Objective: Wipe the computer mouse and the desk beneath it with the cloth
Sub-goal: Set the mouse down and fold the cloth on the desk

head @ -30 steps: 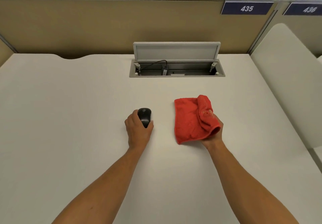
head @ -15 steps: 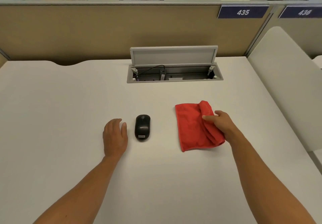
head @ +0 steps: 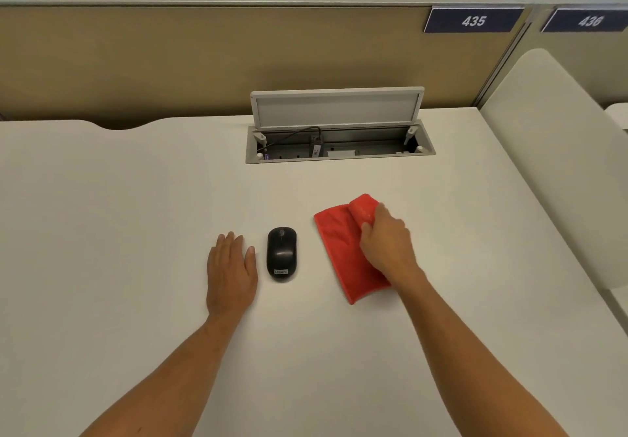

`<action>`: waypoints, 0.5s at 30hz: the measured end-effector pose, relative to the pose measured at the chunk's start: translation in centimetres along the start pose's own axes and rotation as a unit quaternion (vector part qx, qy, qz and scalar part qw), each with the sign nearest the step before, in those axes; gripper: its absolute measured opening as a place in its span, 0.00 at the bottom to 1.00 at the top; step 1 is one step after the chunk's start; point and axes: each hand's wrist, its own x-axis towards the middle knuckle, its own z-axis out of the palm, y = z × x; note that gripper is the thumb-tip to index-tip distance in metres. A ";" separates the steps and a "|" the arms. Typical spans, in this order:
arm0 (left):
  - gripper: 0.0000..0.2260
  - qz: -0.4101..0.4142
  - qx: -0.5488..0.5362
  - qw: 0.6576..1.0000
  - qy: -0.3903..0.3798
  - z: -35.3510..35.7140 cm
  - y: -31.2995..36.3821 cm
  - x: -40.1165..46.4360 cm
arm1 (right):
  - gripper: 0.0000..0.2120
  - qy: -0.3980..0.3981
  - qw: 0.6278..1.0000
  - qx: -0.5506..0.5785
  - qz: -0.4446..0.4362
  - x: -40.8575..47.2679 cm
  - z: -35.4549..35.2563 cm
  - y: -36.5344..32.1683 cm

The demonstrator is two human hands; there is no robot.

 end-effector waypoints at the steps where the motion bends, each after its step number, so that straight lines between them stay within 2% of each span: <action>1: 0.19 0.001 0.003 1.000 -0.003 0.0 0.0 0.0 | 0.28 -0.026 0.999 -0.014 -0.015 -0.4 0.9 -0.1; 4: 0.20 0.000 0.008 1.000 -0.012 -0.1 0.1 0.0 | 0.37 -0.059 0.996 -0.061 -0.034 -1.2 3.2 0.8; 7: 0.20 0.000 0.006 1.000 -0.017 -0.3 0.2 0.0 | 0.34 -0.039 0.999 -0.031 -0.009 -1.2 3.8 2.1; 10: 0.21 -0.002 0.005 1.000 -0.019 -0.4 0.2 0.0 | 0.32 0.018 0.999 -0.019 0.018 -0.6 3.1 3.0; 12: 0.20 -0.001 0.005 1.000 -0.019 -0.4 0.3 -0.1 | 0.26 0.051 0.997 -0.040 0.033 -0.2 2.4 3.7; 15: 0.20 0.003 0.007 1.000 -0.019 -0.5 0.3 -0.1 | 0.12 0.060 0.995 -0.059 0.053 0.5 1.5 4.5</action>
